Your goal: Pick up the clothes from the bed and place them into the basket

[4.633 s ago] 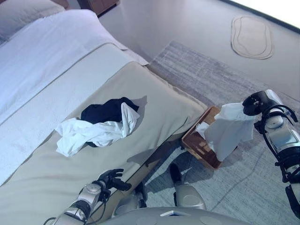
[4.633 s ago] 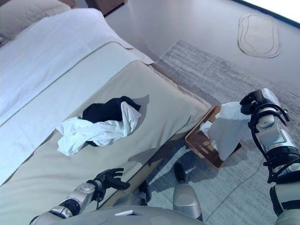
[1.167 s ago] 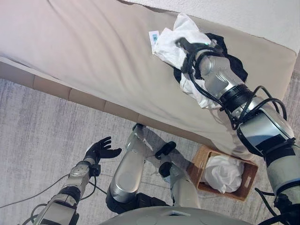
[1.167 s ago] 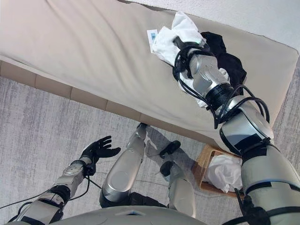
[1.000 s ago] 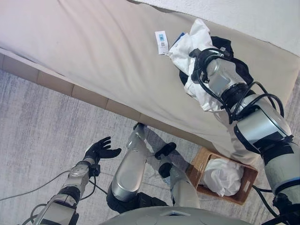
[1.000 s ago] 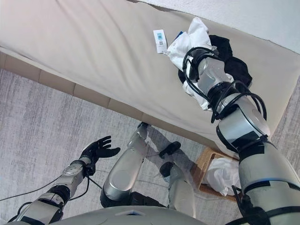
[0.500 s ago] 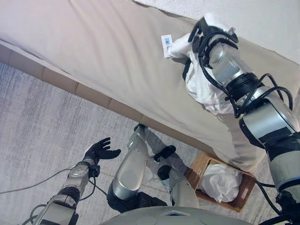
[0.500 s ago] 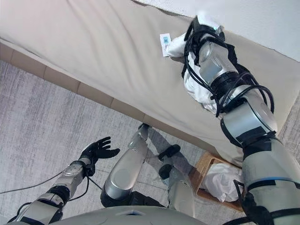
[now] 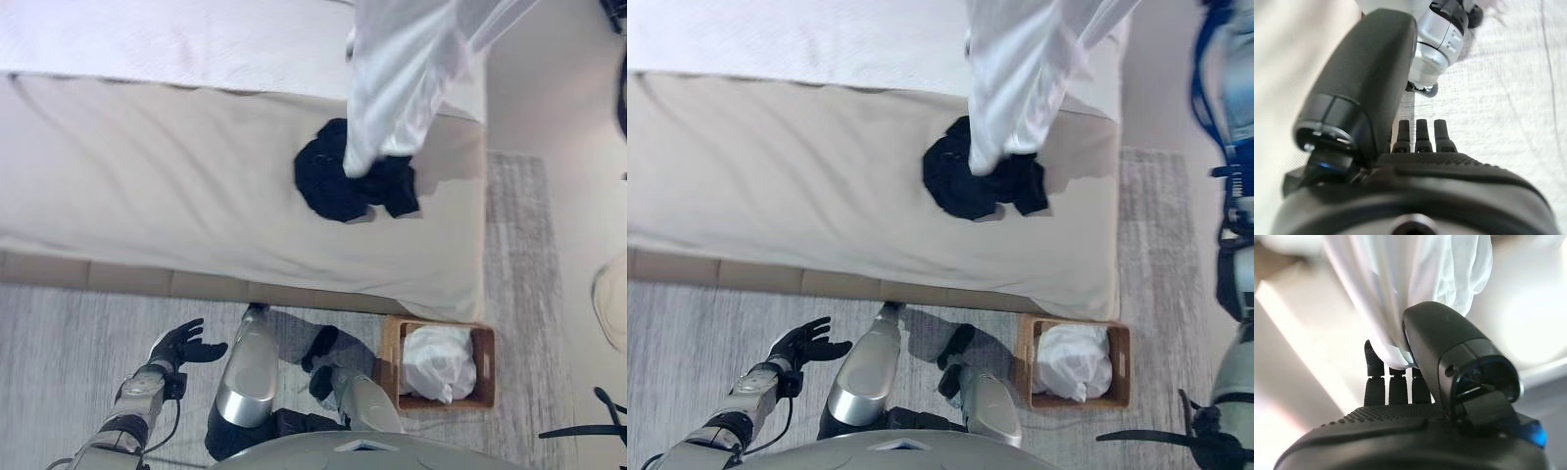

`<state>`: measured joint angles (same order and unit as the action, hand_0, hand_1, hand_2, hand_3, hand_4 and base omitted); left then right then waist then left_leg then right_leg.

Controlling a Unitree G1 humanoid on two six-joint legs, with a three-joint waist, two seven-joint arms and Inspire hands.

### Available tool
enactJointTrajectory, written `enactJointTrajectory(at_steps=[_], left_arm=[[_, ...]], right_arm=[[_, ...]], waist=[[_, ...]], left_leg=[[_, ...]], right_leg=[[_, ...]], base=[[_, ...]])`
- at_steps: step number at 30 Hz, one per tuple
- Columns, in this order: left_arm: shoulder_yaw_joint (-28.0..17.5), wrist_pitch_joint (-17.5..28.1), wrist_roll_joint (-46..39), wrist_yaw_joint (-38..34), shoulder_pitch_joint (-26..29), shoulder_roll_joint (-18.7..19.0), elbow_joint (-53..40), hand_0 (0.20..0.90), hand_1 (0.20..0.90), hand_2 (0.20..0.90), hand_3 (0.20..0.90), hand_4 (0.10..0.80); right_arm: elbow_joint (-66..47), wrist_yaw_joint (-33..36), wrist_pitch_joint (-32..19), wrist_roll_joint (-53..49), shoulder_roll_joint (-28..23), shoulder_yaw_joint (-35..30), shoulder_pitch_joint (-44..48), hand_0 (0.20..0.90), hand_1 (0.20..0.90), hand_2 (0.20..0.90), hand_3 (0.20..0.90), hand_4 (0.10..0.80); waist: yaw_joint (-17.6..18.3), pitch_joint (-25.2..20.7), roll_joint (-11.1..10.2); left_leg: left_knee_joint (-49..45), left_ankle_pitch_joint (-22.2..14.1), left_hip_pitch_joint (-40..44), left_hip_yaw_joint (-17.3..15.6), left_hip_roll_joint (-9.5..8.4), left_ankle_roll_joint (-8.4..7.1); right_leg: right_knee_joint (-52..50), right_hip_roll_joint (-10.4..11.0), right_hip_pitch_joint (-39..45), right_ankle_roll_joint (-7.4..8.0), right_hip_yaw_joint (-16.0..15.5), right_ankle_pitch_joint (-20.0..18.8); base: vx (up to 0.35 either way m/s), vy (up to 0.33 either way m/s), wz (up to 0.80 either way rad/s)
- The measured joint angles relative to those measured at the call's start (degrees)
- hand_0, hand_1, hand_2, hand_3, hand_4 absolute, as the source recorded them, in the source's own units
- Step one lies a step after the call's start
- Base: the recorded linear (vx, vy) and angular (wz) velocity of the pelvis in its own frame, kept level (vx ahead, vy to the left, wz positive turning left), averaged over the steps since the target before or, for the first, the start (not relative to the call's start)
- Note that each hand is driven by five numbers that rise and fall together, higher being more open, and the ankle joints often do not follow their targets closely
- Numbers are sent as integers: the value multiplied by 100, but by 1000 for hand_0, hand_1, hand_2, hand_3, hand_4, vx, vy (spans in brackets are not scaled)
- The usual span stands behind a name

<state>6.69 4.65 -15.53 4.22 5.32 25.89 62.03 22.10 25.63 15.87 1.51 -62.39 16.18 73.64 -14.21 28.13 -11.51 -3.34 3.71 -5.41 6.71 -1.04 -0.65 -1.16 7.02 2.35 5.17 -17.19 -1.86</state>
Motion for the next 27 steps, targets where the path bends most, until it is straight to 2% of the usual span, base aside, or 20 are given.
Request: enactJointTrajectory(at_steps=[1, 2, 5, 7, 10, 13, 18, 21, 27], left_arm=[[1, -27, 87, -9, -15, 30, 88, 900, 900, 900, 900, 800], [2, -70, 109, -10, -13, 30, 101, 900, 900, 900, 900, 800], [23, -208, 216, -3, -18, 18, 213, 900, 900, 900, 900, 800], [44, -227, 218, 7, -42, -11, 246, 900, 900, 900, 900, 800], [153, -249, 231, 30, -24, -192, 249, 900, 900, 900, 900, 800], [284, -363, 387, 135, -57, -388, 236, 900, 900, 900, 900, 800], [450, -453, 448, 231, -131, -619, 215, 900, 900, 900, 900, 800], [604, -452, 518, 265, -171, -787, 219, 900, 900, 900, 900, 800], [717, -455, 858, 311, -267, -901, 243, 900, 900, 900, 900, 800]], right_arm=[[-2, 135, 20, -22, -129, -207, -173, 300, 300, 300, 200, 100], [-1, 158, 31, -40, -206, -224, -213, 300, 300, 300, 200, 100], [-5, 324, -55, -111, -467, -271, -585, 300, 300, 300, 200, 100], [-14, 460, -166, -223, -470, -487, -971, 300, 300, 300, 200, 100], [-28, 609, -256, -327, -628, -845, -1589, 300, 300, 300, 200, 100], [-81, 353, -335, -633, -854, -1146, -2189, 300, 300, 300, 200, 100], [-204, -573, -336, -1013, -860, -1294, -3018, 300, 300, 300, 200, 100], [-217, -1127, -337, -1087, -812, -1287, -3531, 300, 300, 300, 200, 100], [-318, -1868, -199, -650, -551, -1317, -4092, 300, 300, 300, 200, 100]], waist=[[244, -247, -77], [319, -318, -77], [820, -891, -32], [988, -1216, 28], [1327, -1665, 266], [1613, -1953, 552], [1945, -2067, 739], [2020, -2072, 747], [2123, -2069, 769]], left_leg=[[11, -40, 29, -142, 8, 16], [25, -56, 72, -217, 15, 32], [238, -70, 388, -661, 89, 55], [393, -76, 554, -830, 107, 63], [644, -78, 860, -1070, 108, 68], [839, -79, 1089, -1264, 114, 69], [854, -85, 1133, -1507, 233, 51], [866, -83, 1174, -1609, 386, -50], [841, -44, 1163, -1796, 574, -130]], right_leg=[[7, 9, -57, -2, 128, -2], [2, 10, -55, -8, 199, -9], [25, -13, -79, 14, 614, -96], [57, -36, -73, 24, 783, -106], [251, -54, 71, 23, 1008, -107], [463, -100, 204, 23, 1206, -106], [636, -265, 200, -38, 1429, -152], [640, -407, 188, -40, 1510, -153], [642, -581, 59, -75, 1672, -174]], base=[[15, -87, -50], [24, -83, -68], [12, -90, -75], [1, -84, -56], [-42, -115, -48], [-66, -116, -40], [-71, -130, -29], [-44, -128, -18], [-79, -126, -19]])
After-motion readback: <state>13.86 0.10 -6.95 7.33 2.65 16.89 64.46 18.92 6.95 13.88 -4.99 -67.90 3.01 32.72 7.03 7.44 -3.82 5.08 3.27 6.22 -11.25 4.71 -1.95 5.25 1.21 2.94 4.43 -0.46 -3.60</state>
